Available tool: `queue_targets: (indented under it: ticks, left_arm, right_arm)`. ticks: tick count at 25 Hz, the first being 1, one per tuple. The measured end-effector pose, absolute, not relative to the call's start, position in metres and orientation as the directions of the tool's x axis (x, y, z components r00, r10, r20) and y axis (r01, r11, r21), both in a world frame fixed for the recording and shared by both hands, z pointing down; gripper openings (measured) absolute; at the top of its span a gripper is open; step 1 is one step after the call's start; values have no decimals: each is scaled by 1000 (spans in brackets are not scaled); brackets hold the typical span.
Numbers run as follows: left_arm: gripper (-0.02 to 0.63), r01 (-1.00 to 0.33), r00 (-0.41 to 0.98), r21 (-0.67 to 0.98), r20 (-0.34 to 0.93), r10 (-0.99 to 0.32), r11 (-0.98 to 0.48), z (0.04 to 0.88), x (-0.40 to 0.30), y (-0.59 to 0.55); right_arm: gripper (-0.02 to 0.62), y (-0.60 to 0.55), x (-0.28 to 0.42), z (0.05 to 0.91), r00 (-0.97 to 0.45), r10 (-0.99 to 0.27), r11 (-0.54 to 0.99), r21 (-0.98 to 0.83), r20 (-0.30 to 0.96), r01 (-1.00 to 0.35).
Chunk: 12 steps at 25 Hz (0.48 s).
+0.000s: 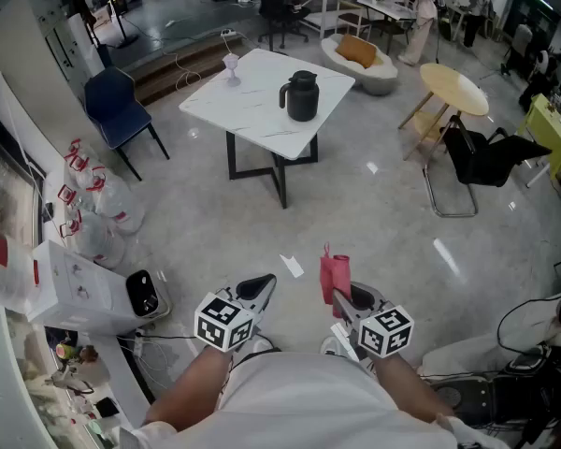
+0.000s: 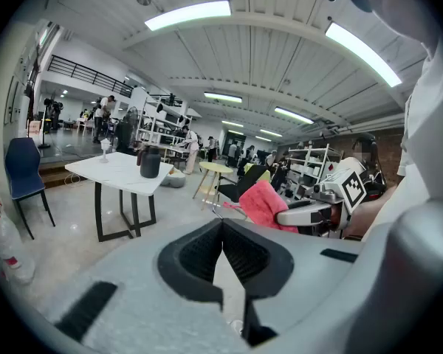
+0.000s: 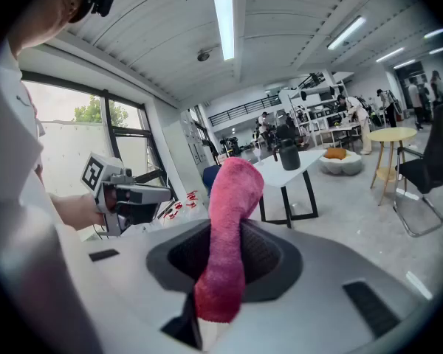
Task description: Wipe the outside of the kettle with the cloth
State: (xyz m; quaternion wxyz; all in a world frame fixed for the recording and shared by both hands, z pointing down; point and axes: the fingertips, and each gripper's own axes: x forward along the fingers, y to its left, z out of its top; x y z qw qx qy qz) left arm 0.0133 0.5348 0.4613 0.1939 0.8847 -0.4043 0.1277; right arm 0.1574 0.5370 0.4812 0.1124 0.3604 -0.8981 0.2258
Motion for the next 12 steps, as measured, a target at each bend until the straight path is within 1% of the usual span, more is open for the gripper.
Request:
queue_targets:
  ticks: [12]
  left_arm:
    - [0, -753, 654, 247, 378, -655, -610, 463, 6, 531]
  right_arm:
    - [103, 535, 146, 484, -708, -597, 635, -317, 377, -704]
